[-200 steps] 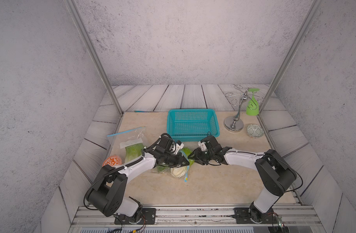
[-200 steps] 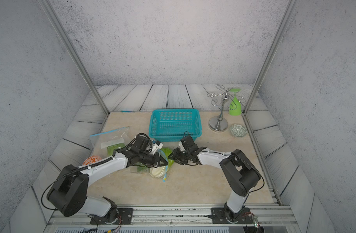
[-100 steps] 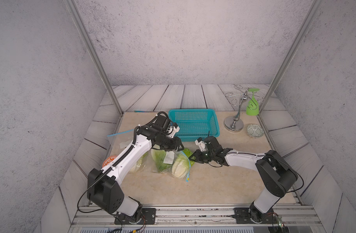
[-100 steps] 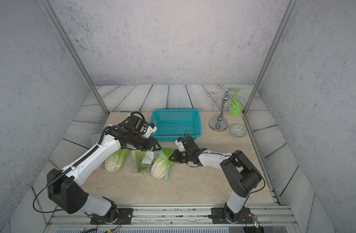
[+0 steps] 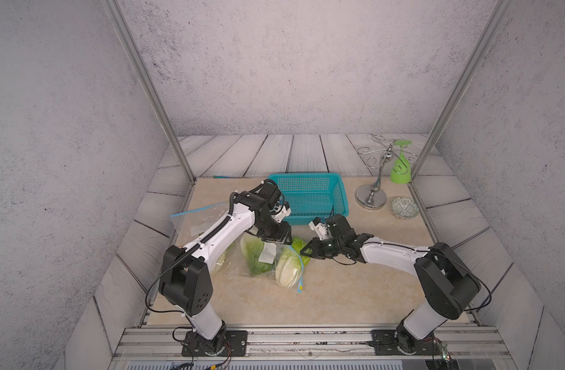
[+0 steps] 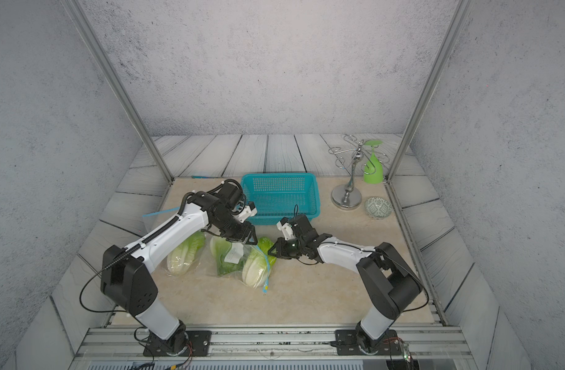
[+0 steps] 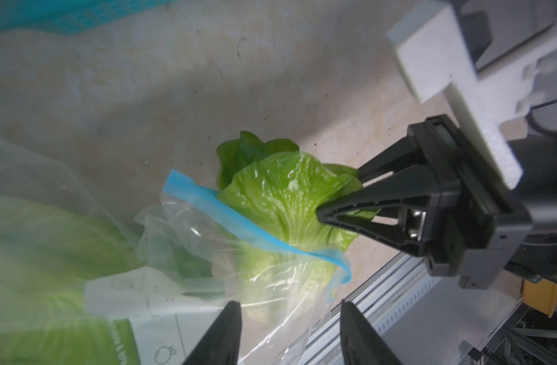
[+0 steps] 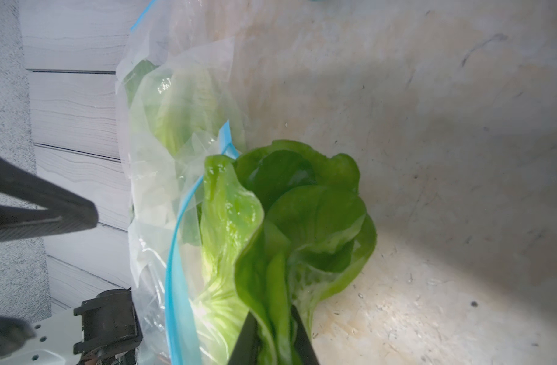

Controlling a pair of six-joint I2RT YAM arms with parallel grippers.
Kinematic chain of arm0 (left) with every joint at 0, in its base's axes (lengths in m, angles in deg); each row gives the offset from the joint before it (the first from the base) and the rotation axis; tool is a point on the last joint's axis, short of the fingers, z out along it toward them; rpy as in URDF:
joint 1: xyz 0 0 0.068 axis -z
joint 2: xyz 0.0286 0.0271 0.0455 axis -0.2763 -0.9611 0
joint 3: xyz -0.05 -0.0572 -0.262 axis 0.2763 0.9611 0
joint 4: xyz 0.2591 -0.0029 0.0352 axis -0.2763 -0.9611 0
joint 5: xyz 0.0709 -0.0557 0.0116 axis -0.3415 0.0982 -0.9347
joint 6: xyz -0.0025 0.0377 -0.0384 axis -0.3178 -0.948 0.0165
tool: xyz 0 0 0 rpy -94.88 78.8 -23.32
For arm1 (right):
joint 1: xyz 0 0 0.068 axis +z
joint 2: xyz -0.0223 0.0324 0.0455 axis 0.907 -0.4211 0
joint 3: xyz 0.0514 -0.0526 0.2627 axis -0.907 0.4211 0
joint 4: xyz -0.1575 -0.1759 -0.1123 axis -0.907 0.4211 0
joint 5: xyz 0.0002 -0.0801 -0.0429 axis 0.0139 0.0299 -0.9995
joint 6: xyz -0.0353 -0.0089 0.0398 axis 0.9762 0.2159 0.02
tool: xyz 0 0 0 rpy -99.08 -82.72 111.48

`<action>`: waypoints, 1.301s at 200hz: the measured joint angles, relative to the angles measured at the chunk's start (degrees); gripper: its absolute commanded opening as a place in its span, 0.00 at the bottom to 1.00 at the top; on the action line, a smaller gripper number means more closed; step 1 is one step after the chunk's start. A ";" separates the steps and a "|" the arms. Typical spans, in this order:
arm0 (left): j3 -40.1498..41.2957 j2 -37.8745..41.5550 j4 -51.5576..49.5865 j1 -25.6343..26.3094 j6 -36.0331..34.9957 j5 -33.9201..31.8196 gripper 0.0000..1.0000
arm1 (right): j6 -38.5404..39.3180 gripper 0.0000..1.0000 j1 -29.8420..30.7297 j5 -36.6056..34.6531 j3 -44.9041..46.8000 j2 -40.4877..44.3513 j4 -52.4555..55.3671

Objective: Put the chinese cabbages into a zipper bag and zip it
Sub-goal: Adjust the zipper food storage bag at the center of the board.

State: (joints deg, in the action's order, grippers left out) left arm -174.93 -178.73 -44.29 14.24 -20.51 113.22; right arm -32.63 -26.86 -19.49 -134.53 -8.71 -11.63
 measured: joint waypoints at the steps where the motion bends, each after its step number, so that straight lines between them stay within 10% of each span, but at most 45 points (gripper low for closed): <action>1: -0.24 -0.04 0.02 0.02 -0.09 0.09 0.49 | 0.02 0.15 0.00 0.00 -0.07 0.07 0.04; 70: 0.24 -4.04 1.92 1.46 -0.02 -0.55 0.54 | -0.68 0.15 0.00 0.98 -0.28 0.59 0.11; 140: 17.70 0.46 11.56 -0.66 2.99 3.34 0.55 | -0.44 0.13 0.02 1.33 -0.26 0.57 1.40; 219: 18.03 0.87 16.33 -3.82 6.32 7.08 0.04 | 0.61 0.10 0.22 1.33 -0.26 0.57 1.46; 260: 15.87 1.25 15.21 -4.28 5.60 6.97 0.00 | 2.64 0.06 0.81 2.29 -0.26 0.59 2.62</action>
State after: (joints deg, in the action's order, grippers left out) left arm -159.06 -177.48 -29.08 9.96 -14.92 120.20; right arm -29.99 -26.05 -17.19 -134.79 -8.12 -9.00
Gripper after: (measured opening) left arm 0.047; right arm 0.130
